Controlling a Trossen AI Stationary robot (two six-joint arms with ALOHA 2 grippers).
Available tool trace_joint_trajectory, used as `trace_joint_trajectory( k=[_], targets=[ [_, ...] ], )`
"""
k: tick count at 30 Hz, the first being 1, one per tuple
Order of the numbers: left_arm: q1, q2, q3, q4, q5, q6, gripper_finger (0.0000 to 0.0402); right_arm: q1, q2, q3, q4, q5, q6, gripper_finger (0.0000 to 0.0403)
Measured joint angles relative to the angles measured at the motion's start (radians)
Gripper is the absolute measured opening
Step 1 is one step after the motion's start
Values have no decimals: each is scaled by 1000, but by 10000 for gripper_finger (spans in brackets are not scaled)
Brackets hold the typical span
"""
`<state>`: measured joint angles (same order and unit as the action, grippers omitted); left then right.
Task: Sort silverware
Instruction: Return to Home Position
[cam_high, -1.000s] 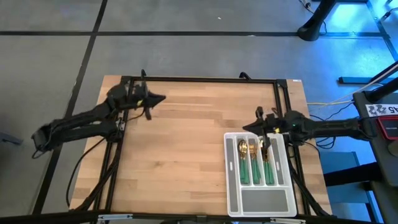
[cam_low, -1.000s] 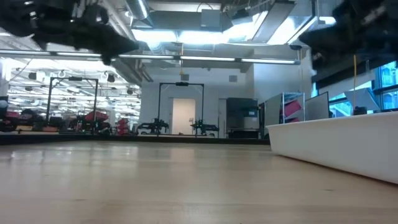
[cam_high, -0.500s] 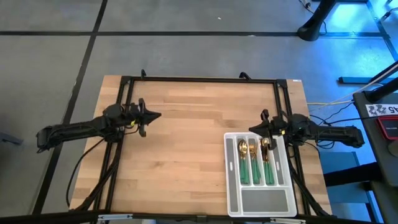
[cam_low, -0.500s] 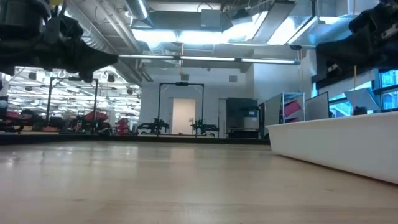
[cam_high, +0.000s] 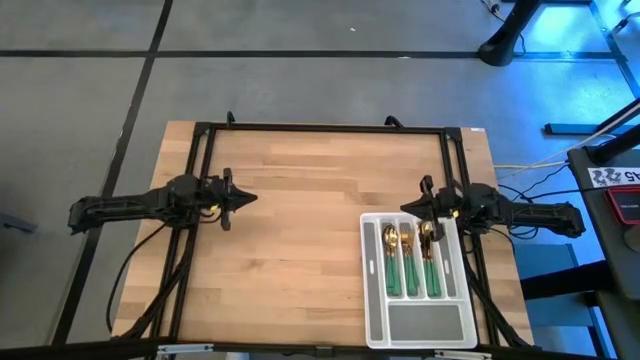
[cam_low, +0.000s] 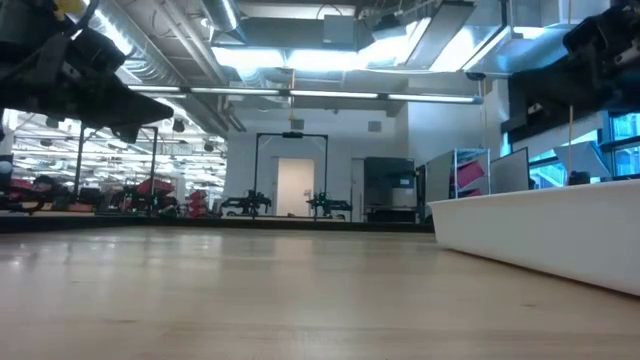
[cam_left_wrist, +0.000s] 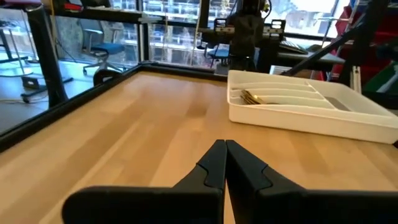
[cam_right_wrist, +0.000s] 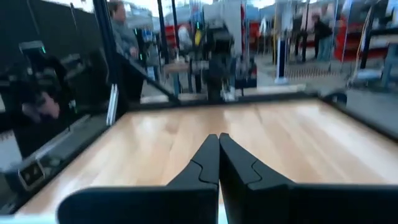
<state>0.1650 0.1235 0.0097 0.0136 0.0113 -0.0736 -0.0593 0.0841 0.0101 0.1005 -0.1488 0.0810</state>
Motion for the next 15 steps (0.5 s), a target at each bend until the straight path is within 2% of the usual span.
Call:
trace_joint_trajectory(
  k=[4,11,15],
  targets=[
    [0,0,0,0,0,8,0,0,0,-1,51,9,15,1],
    [0,0,0,-2,1,11,0,0,1,-1,-69,19,31,1],
    [0,0,0,-2,2,-1,0,0,5,-1,-72,43,32,1]
  ],
)
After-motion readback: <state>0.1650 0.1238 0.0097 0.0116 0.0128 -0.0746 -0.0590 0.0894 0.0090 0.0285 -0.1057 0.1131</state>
